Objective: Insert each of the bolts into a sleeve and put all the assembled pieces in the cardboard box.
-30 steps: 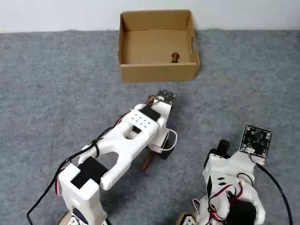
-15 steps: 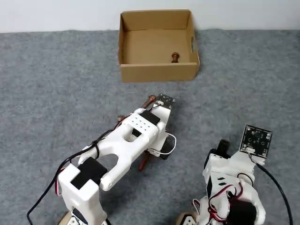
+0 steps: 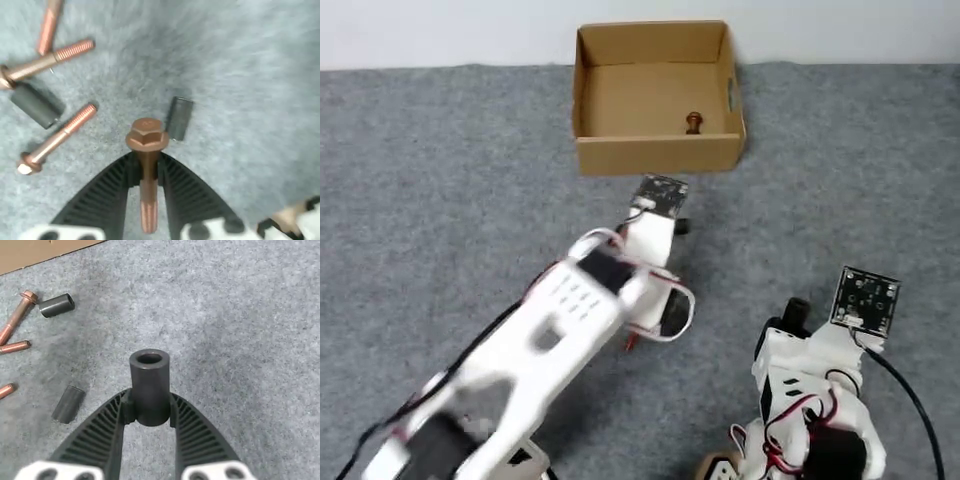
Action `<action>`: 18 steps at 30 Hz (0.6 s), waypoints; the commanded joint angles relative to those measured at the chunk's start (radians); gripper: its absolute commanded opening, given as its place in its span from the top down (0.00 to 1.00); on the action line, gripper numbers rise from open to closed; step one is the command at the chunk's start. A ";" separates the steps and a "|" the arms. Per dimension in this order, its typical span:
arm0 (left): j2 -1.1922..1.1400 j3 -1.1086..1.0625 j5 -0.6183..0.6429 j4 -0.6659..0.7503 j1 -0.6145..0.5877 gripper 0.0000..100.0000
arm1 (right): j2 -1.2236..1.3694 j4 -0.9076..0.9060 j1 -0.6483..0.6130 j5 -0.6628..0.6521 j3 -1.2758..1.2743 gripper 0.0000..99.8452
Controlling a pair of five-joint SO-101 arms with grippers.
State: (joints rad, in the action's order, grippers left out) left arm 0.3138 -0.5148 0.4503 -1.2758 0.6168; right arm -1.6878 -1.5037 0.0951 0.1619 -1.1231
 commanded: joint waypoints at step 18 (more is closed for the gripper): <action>1.022 -0.236 -0.041 0.106 -0.227 0.99 | -0.108 0.156 -0.510 -0.006 0.005 0.99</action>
State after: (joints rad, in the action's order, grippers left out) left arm 1.2666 -0.7465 0.4181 -1.2405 0.4035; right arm -1.8075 -1.4300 -0.3161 0.1619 -1.1231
